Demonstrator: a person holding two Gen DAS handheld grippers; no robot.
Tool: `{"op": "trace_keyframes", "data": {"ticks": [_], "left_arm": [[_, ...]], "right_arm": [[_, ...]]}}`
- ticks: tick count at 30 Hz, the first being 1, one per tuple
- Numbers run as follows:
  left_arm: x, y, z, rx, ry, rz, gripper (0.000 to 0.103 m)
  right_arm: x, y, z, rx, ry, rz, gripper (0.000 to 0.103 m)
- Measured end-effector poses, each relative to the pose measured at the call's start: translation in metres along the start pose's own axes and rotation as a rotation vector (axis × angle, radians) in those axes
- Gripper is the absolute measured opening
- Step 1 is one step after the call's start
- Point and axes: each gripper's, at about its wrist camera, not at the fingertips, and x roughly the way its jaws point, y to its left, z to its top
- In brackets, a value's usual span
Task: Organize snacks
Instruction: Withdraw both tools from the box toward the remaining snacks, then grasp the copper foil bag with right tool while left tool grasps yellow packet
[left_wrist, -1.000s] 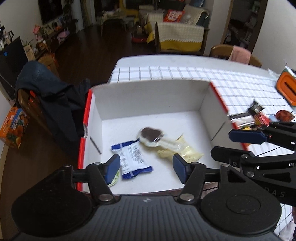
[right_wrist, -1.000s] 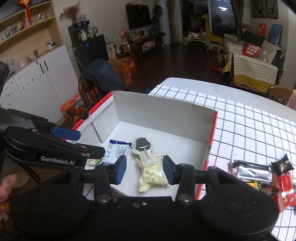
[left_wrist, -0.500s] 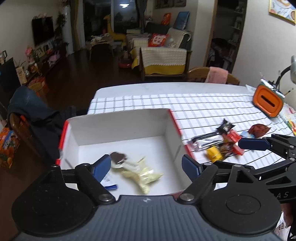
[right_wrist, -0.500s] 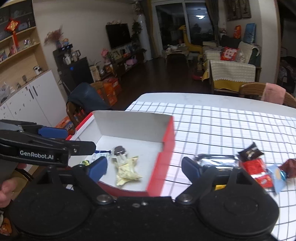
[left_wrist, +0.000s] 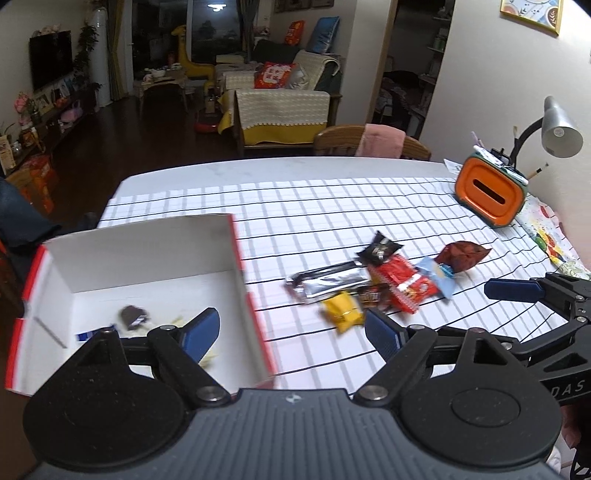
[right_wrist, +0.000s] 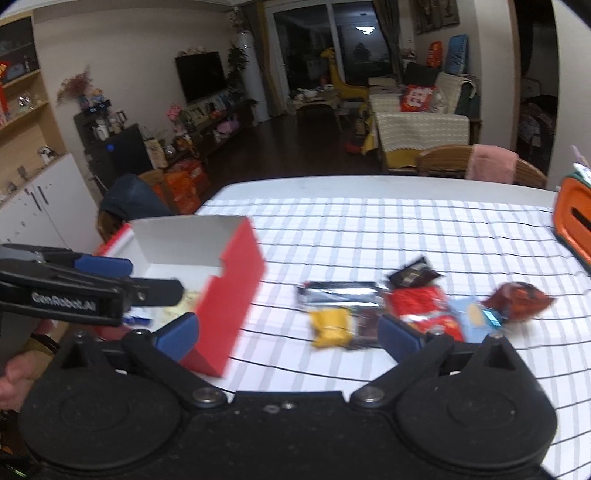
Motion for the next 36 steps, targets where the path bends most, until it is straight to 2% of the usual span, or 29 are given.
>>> {"op": "trace_keyframes", "data": {"ticks": [4,10,18,27,32,36], "left_arm": [[0.018,-0.025,0.002,0.004,0.019,0.0,0.086],[0.054,-0.058,0.003,0.008,0.065,0.041,0.086],[0.108,-0.084,0.011,-0.005,0.129,0.167,0.086],[0.156,-0.078,0.028,-0.141,0.242,0.231,0.086],[0.177,-0.066,0.035,-0.228,0.296,0.238,0.086],[0.194,-0.062,0.035,-0.249,0.34,0.246,0.086]], "right_arm": [[-0.005,-0.034,-0.008,0.004,0.014,-0.05,0.103],[-0.005,-0.09,-0.014,0.017,0.033,-0.112,0.103],[0.014,-0.165,-0.008,0.028,0.051,-0.217,0.103],[0.061,-0.218,0.018,0.086,0.111,-0.269,0.103],[0.089,-0.239,0.034,0.127,0.177,-0.298,0.102],[0.111,-0.253,0.038,0.148,0.242,-0.317,0.097]]}}
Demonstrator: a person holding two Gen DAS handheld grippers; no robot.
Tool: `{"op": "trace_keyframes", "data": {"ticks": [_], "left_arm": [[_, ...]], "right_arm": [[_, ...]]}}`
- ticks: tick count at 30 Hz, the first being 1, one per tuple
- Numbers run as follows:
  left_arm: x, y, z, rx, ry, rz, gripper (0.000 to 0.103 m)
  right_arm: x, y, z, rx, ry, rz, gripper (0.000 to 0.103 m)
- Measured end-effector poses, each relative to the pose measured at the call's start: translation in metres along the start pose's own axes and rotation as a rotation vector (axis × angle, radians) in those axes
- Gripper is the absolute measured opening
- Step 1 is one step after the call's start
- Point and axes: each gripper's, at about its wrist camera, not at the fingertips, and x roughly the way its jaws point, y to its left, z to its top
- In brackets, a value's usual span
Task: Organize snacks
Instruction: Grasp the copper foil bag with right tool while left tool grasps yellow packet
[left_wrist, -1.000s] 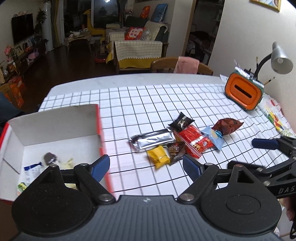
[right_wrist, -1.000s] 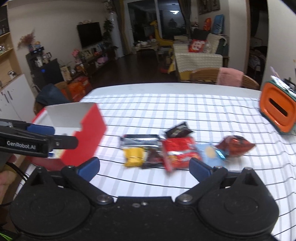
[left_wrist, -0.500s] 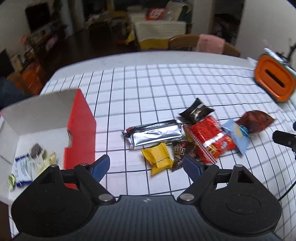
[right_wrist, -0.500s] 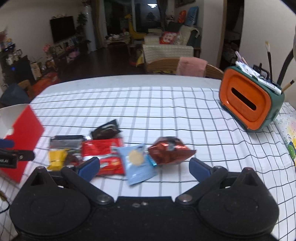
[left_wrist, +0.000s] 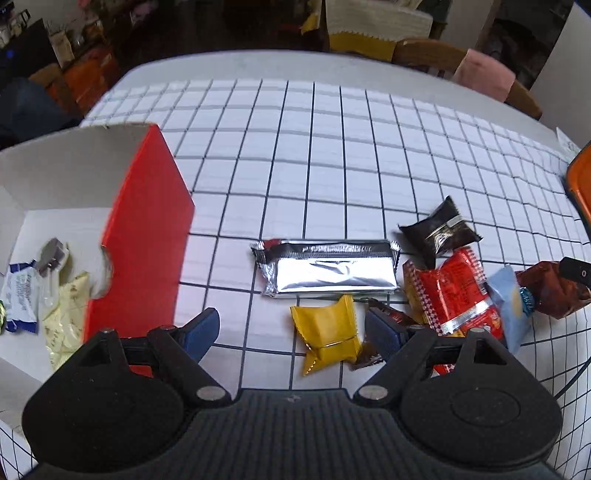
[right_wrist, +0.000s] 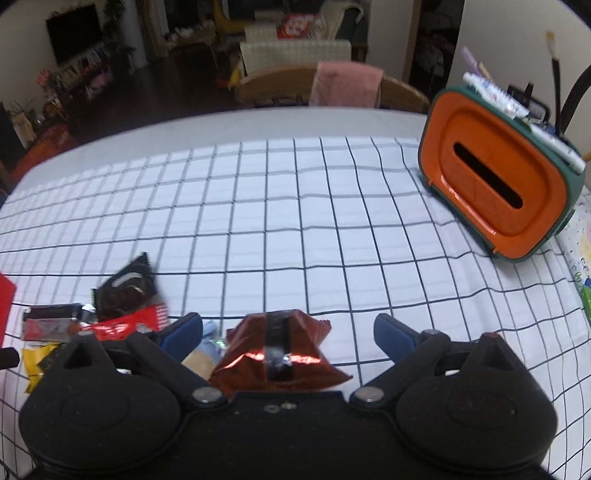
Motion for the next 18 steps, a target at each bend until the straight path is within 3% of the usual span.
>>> {"op": "trace_keyframes", "data": {"ticks": [13,17,18], "left_arm": [[0.04,-0.017,0.001,0.038,0.079,-0.004,0.085],[0.048,-0.017,-0.001,0.044,0.093,-0.002,0.065],[0.05,-0.018,-0.002,0.051,0.097,-0.001,0.064]], "right_arm": [[0.024,-0.001,-0.014,-0.012,0.08,0.041,0.074],[0.024,-0.001,-0.019,-0.017,0.08,0.047,0.064],[0.023,-0.001,-0.02,-0.017,0.079,0.048,0.062]]}}
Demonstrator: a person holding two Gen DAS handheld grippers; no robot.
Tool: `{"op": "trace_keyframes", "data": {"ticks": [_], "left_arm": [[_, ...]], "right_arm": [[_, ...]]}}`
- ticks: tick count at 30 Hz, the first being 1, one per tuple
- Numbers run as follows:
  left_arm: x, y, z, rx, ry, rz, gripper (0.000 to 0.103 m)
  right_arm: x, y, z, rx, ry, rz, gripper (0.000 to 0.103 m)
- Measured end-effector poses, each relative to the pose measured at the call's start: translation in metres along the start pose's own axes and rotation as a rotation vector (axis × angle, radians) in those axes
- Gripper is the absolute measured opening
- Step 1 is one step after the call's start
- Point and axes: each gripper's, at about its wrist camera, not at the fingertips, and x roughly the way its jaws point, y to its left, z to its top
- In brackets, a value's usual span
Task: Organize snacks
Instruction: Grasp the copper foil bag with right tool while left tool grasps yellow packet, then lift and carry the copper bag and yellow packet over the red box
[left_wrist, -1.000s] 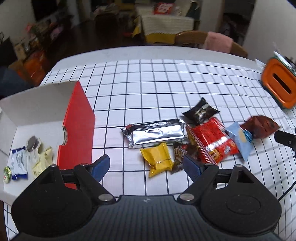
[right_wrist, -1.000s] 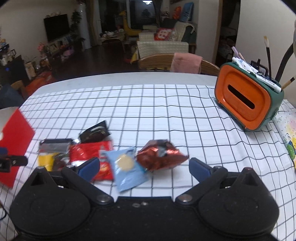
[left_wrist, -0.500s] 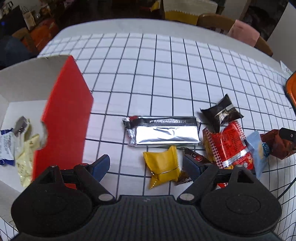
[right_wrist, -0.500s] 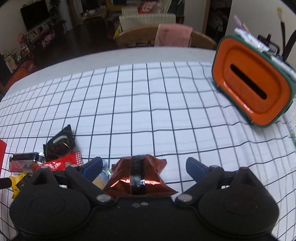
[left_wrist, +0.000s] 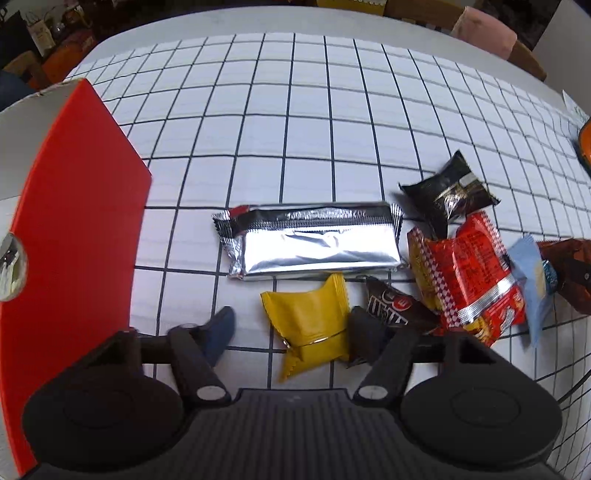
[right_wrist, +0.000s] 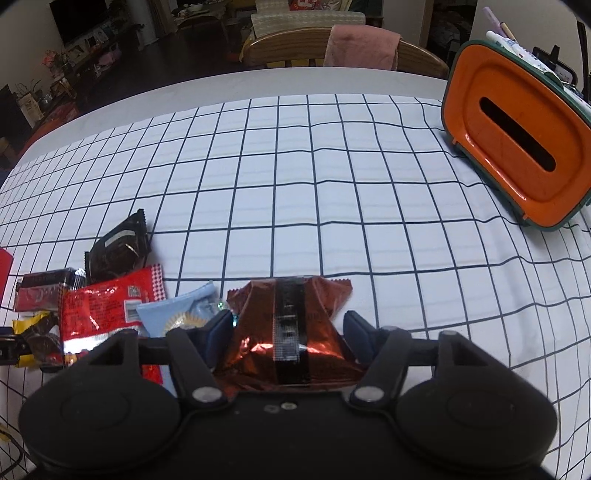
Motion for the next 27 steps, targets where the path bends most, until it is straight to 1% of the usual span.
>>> {"op": "trace_keyframes", "data": {"ticks": [2,3,8,10,16,21,27], "left_arm": [[0.001,-0.002,-0.001,0.014,-0.009,0.002,0.062],[0.002,-0.003,-0.002,0.023,-0.014,0.004,0.061],[0.001,-0.009,-0.003,0.045,-0.031,-0.013,0.036],[0.0,-0.01,-0.003,0.048,-0.036,-0.024,0.034],[-0.01,-0.001,-0.007,0.049,-0.054,-0.024,0.033],[-0.027,0.006,-0.011,0.043,-0.073,-0.032,0.033],[-0.046,0.013,-0.019,0.034,-0.091,-0.042,0.033]], "right_arm": [[-0.001,-0.001,-0.001,0.002,-0.006,0.001,0.058],[-0.002,-0.001,-0.002,0.003,-0.009,0.004,0.057],[-0.008,-0.001,-0.005,0.0,-0.028,0.012,0.049],[-0.011,-0.001,-0.006,-0.001,-0.041,0.012,0.047],[-0.02,-0.004,-0.011,0.013,-0.075,0.022,0.042],[-0.032,-0.004,-0.017,0.027,-0.093,0.035,0.042],[-0.055,0.001,-0.024,0.033,-0.128,0.051,0.041]]}}
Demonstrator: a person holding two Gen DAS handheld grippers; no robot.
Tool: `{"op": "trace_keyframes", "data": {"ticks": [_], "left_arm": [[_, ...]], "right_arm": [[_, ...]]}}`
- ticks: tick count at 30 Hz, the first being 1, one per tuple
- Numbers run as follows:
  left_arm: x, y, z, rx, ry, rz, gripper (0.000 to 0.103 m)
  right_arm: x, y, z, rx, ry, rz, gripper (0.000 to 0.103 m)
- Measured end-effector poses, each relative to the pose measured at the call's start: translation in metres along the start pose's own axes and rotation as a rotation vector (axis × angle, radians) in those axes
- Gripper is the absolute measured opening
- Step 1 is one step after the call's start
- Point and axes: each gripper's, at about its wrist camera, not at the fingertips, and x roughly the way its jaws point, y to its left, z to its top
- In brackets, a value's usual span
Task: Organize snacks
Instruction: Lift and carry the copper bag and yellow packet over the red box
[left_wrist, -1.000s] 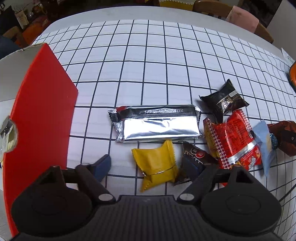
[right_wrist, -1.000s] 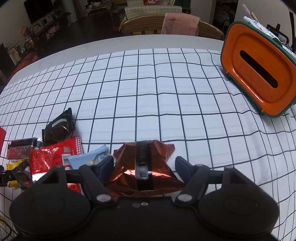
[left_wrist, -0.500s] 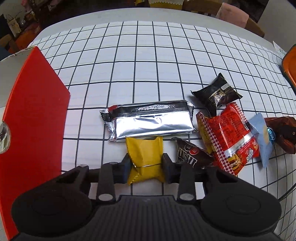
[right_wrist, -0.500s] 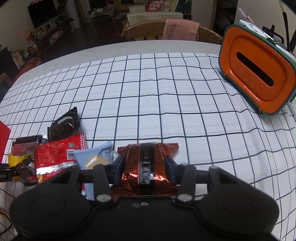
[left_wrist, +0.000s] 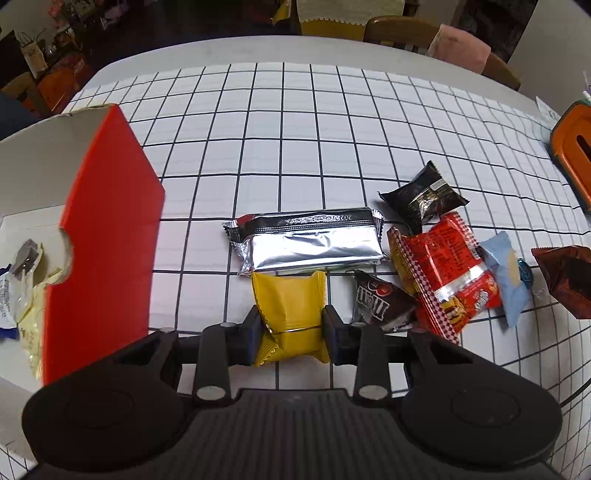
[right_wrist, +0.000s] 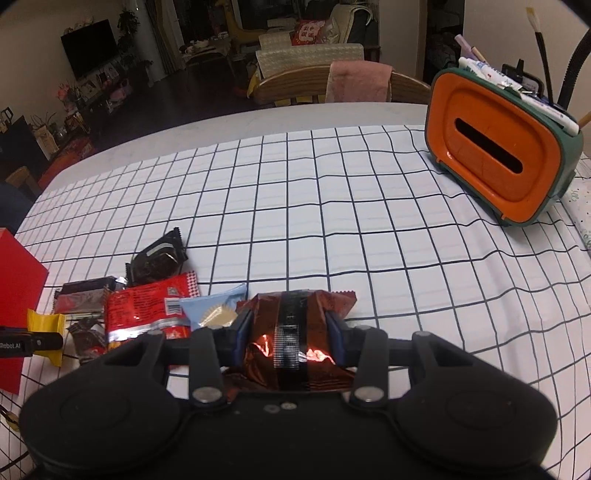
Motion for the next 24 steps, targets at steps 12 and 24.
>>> {"op": "trace_keyframes", "data": {"ticks": [12,24], "left_arm": [[-0.046,0.011,-0.017,-0.003,-0.043,-0.054,0.033],[-0.08,0.022,-0.05,0.043,-0.072,-0.11,0.033]], "right_arm": [[-0.058,0.017,-0.014,-0.007,-0.076,0.053,0.028],[-0.063,0.019,-0.066,0.032,0.035,0.066,0.03]]}}
